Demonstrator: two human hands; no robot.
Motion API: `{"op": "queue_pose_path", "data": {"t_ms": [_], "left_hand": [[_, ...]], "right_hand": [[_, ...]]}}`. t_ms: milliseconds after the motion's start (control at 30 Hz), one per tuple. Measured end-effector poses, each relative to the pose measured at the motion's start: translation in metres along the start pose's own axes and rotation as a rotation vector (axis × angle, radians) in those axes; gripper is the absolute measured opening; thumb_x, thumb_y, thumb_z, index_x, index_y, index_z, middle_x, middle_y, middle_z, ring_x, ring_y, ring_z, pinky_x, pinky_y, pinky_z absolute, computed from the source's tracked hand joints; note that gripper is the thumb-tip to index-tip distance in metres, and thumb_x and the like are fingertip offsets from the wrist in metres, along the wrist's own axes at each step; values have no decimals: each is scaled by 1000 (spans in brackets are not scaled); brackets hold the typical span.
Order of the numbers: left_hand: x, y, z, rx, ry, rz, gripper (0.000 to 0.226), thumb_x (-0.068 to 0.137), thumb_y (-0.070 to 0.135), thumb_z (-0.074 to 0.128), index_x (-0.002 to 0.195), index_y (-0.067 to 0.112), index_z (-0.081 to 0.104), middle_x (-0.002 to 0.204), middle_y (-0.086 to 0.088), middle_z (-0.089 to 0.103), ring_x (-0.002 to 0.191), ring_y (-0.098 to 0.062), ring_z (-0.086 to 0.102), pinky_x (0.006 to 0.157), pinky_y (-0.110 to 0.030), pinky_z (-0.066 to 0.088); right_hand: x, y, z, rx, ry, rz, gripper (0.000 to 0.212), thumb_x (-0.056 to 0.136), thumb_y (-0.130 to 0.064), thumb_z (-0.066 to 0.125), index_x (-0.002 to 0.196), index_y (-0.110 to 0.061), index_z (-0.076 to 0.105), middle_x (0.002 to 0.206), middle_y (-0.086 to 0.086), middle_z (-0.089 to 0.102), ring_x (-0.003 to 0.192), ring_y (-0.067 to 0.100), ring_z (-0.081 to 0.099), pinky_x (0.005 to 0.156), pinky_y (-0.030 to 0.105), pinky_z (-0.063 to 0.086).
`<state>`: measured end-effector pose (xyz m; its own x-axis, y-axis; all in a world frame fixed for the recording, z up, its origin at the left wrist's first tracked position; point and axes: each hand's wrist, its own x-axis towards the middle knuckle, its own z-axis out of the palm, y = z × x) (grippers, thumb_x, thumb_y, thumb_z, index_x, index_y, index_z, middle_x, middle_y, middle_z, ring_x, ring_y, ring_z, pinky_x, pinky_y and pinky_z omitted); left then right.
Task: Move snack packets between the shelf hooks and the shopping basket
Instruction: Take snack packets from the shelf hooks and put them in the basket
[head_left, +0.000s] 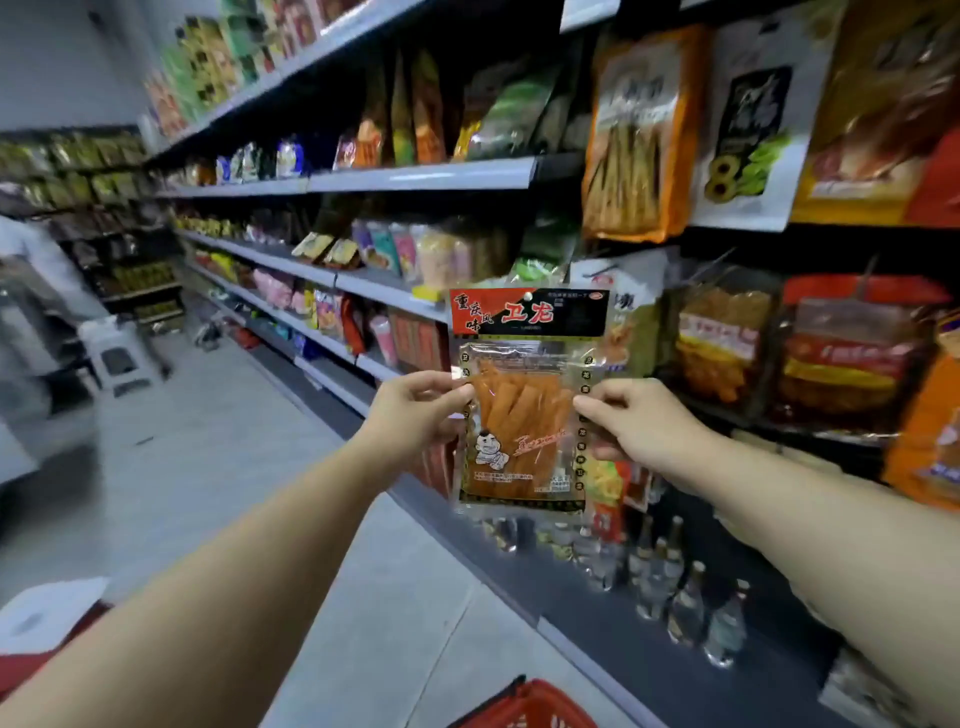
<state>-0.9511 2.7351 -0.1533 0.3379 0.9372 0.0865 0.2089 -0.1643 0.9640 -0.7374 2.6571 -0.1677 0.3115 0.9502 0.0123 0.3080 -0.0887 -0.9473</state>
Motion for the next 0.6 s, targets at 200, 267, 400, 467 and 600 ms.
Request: {"op": "queue_pose_path", "data": {"t_ms": [200, 267, 400, 467, 600], "left_hand": [[-10, 154, 39, -21, -140, 207, 6, 89, 18, 66, 86, 16, 71, 79, -7, 72, 60, -14, 67, 65, -28, 57], [-16, 200, 64, -32, -176, 249, 7, 88, 20, 68, 86, 14, 71, 80, -11, 69, 65, -21, 65, 70, -37, 54], [-39, 265, 134, -56, -256, 341, 9, 87, 21, 69, 81, 15, 71, 71, -4, 66, 58, -17, 61, 59, -29, 53], [-56, 286, 180, -27, -298, 370, 10, 86, 23, 69, 81, 15, 71, 74, 1, 69, 65, -12, 65, 66, -30, 55], [-97, 313, 288, -101, -405, 377, 6, 87, 14, 69, 85, 8, 67, 80, -6, 66, 72, -18, 64, 70, -34, 58]], "right_hand": [[-56, -108, -119, -121, 219, -110, 22, 92, -27, 60, 77, -13, 65, 85, 3, 62, 80, 15, 65, 69, 29, 60], [-85, -134, -163, -158, 298, -131, 26, 93, -27, 58, 78, -8, 65, 82, 5, 62, 75, 16, 66, 61, 23, 57], [-150, -156, -243, -195, 450, -165, 29, 94, -24, 57, 75, -4, 61, 74, 8, 56, 66, 18, 60, 55, 23, 56], [-183, -149, -282, -214, 516, -132, 29, 94, -25, 57, 73, -5, 59, 75, 8, 56, 67, 20, 61, 58, 29, 57], [-247, -119, -362, -286, 673, -80, 23, 94, -25, 56, 73, -16, 59, 80, 2, 56, 86, 32, 66, 81, 45, 56]]}}
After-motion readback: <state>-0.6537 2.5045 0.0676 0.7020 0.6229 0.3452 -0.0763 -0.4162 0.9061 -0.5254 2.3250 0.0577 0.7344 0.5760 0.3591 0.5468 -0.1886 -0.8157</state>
